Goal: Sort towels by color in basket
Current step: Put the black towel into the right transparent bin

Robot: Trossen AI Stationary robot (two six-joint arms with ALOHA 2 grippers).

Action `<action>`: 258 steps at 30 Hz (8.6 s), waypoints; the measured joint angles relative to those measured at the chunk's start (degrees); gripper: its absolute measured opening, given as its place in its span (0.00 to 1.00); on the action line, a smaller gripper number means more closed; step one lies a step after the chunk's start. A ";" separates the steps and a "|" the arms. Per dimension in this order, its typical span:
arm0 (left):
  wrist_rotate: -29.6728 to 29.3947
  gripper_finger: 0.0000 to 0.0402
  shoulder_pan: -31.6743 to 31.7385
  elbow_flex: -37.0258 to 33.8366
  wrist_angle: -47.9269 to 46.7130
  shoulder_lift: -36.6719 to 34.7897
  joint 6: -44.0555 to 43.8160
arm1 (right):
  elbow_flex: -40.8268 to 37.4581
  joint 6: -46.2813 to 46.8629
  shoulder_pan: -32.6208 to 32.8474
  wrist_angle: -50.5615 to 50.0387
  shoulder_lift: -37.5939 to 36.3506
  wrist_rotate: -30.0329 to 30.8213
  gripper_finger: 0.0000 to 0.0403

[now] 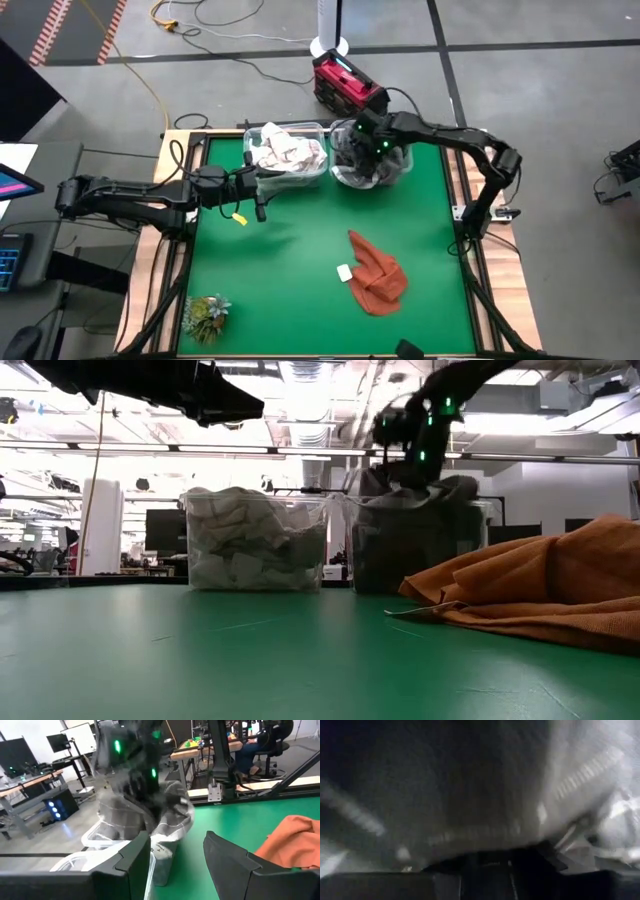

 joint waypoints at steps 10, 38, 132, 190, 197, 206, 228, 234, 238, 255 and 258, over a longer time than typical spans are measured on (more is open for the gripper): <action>0.02 0.43 -1.04 0.00 -0.01 0.00 -0.80 | 17.77 6.55 0.00 -11.50 -7.69 0.00 0.39; -1.29 0.43 -1.33 0.00 0.08 0.00 2.71 | 15.36 -1.26 -0.17 0.55 15.46 -3.52 0.39; -3.13 0.43 -4.42 0.00 -14.91 -11.35 -1.21 | 6.46 5.70 42.37 -18.66 7.13 42.99 0.39; -4.31 0.43 -4.50 0.00 -19.69 -14.58 -1.59 | -10.43 -5.74 33.38 9.02 -17.15 38.77 0.05; -4.28 0.43 -4.50 0.00 -19.60 -14.58 -1.68 | -10.40 -5.08 16.29 11.84 -19.50 25.90 0.07; -4.28 0.43 -4.50 0.00 -19.62 -14.58 -1.34 | -10.40 -9.29 1.03 23.03 -8.24 7.07 0.05; -4.28 0.43 -4.50 0.00 -19.81 -14.58 -2.12 | -4.84 -4.07 -1.86 10.71 -13.18 -0.22 0.36; -3.82 0.43 -4.49 0.00 -19.82 -14.58 -2.25 | -2.47 -0.86 -2.44 14.94 -18.60 -0.49 0.56; -3.82 0.43 -4.50 0.00 -19.75 -14.58 -2.03 | -5.08 -2.66 -0.89 24.52 -17.90 -2.81 0.59; -3.89 0.43 -4.49 0.00 -19.80 -14.56 -0.11 | -10.69 -4.48 -3.28 26.94 -0.44 -10.99 0.50; -3.89 0.43 -4.50 0.00 -19.83 -14.58 -0.15 | -8.41 -3.54 -3.31 26.25 -4.40 -10.87 0.50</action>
